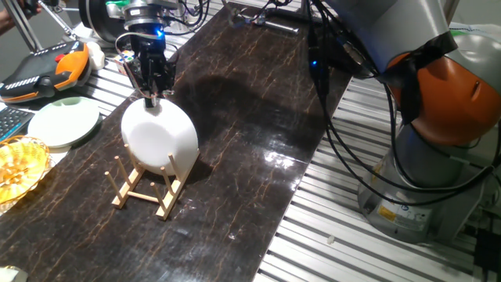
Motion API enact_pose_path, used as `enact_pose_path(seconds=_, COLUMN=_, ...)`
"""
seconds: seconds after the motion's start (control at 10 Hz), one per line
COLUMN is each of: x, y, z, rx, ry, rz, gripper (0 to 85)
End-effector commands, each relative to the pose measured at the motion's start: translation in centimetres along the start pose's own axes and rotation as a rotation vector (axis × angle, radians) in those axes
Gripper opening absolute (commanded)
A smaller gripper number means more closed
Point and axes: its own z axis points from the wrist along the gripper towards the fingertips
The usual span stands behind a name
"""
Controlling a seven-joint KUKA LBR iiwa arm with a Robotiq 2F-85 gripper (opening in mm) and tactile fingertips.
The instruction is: Take the dish off the dish rack
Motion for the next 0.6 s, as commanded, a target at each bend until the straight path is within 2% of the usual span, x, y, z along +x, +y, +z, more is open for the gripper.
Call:
enact_pose_path(seconds=0.0, x=0.01, y=0.06, z=-0.01, rx=-0.007, ry=0.001, rz=0.002, gripper=28.7)
enact_pose_path(seconds=0.2, x=0.02, y=0.33, z=0.02, rx=-0.032, ry=0.007, rz=0.009, gripper=26.7)
enact_pose_path(seconds=0.5, x=0.02, y=0.44, z=0.05, rx=-0.052, ry=0.019, rz=0.014, gripper=25.3)
